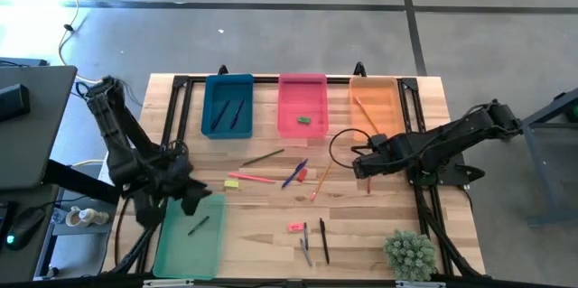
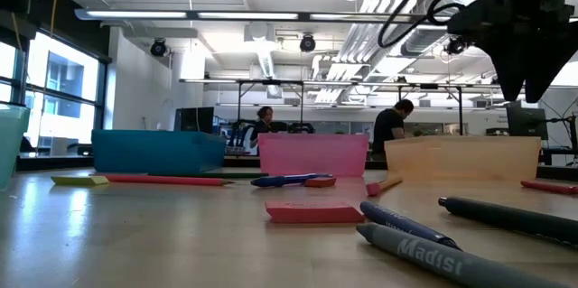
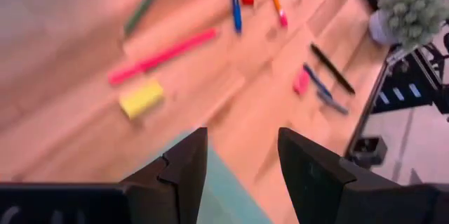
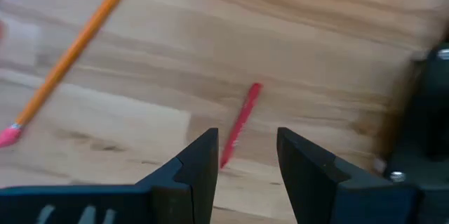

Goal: Sort crayons/erasers/pens/pencils in bins
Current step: Put the orange pencil into the orange bin

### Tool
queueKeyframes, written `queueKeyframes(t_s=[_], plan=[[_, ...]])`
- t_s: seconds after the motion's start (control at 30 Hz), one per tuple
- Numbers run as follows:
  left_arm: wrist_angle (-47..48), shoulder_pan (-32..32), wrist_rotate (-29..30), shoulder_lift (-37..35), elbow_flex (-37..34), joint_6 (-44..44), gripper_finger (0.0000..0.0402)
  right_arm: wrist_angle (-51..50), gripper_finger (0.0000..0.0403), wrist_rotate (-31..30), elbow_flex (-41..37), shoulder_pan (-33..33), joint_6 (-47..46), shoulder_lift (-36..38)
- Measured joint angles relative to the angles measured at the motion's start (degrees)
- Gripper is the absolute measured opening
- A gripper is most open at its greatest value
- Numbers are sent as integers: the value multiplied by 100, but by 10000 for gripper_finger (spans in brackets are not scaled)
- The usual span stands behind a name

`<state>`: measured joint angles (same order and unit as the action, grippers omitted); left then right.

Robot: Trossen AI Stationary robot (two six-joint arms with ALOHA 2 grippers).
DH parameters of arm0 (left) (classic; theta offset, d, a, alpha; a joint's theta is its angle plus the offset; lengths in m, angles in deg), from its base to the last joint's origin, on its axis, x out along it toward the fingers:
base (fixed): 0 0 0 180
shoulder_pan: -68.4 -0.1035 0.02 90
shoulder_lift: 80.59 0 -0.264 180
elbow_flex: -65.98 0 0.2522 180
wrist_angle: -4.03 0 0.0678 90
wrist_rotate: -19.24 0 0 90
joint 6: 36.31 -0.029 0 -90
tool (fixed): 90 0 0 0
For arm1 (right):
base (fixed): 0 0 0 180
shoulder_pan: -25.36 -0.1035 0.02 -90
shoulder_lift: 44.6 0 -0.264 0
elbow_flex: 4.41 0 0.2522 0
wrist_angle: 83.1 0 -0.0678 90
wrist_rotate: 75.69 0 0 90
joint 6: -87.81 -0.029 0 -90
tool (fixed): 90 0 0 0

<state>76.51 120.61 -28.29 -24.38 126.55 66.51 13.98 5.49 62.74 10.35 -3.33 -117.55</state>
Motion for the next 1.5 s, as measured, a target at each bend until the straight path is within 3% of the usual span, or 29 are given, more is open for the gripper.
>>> queueKeyframes(t_s=[0.23,0.43,0.67,0.87,1.13,1.3,1.5], plan=[[-3,-1305,-65,-562,0,-1614,161,-114,138,56,0,475,698,2],[-20,-2438,-517,-875,0,-2544,161,5,138,191,2,1088,1825,4],[-25,-3444,-878,-1009,0,-3289,161,1064,138,340,2,1604,3630,4],[-23,-4207,-1253,-999,0,-3742,161,2441,138,478,4,1775,5796,4],[-18,-5057,-1731,-999,0,-4277,161,3372,138,565,197,1817,8015,-6],[-20,-5365,-2203,-999,0,-4491,161,3288,138,455,802,1789,9092,-301],[-20,-5487,-2236,-999,0,-4735,161,2650,138,686,1357,1789,10187,-978]])
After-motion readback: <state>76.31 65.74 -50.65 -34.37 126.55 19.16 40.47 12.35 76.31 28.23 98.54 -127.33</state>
